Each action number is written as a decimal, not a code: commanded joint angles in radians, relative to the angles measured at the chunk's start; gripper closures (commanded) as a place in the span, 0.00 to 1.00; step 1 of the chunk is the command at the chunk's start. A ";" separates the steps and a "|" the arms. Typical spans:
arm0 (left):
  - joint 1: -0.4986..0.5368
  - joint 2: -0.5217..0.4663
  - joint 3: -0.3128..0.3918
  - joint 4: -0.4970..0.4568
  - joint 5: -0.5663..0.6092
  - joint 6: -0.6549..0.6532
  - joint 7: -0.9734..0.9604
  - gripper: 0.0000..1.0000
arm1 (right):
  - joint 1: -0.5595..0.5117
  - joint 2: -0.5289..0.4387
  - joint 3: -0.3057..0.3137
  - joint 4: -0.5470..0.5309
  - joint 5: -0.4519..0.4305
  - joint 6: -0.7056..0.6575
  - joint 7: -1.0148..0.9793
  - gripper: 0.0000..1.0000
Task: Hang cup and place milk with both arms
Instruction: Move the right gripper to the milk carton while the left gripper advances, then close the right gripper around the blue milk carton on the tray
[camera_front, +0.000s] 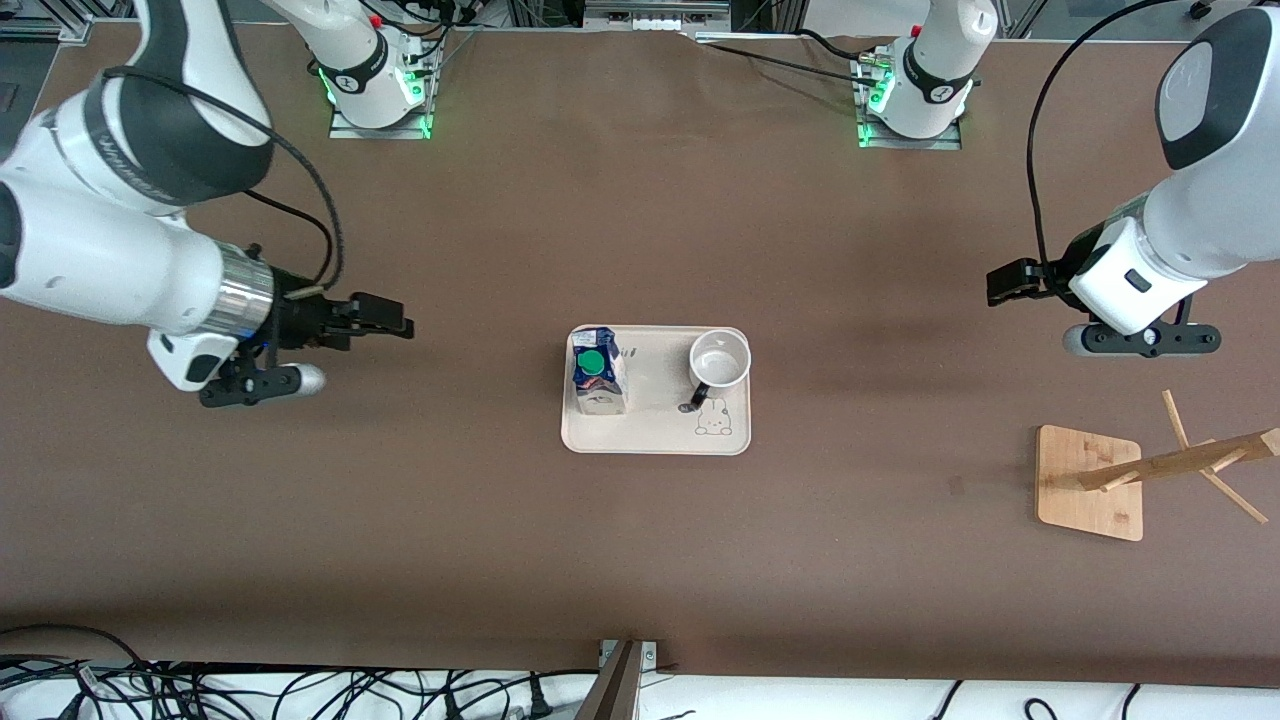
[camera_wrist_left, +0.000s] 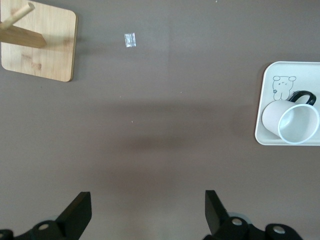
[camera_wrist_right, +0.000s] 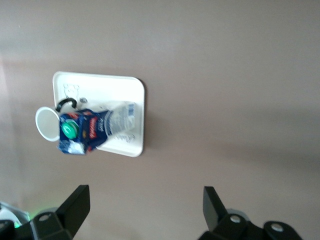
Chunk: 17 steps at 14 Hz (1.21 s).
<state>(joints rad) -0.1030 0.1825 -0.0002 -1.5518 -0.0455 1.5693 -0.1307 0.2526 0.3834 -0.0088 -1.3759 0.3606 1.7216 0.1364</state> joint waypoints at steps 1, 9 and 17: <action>-0.003 0.014 0.002 0.025 0.018 -0.025 0.005 0.00 | 0.040 0.038 -0.003 0.049 0.012 0.036 0.087 0.00; -0.004 0.017 0.003 0.027 0.019 -0.023 0.002 0.00 | 0.262 0.135 -0.005 0.051 -0.086 0.265 0.415 0.00; -0.003 0.017 0.003 0.025 0.019 -0.023 0.003 0.00 | 0.396 0.232 -0.008 0.038 -0.293 0.342 0.557 0.00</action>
<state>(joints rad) -0.1028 0.1898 0.0020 -1.5516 -0.0455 1.5675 -0.1307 0.6285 0.5841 -0.0072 -1.3576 0.0993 2.0454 0.6709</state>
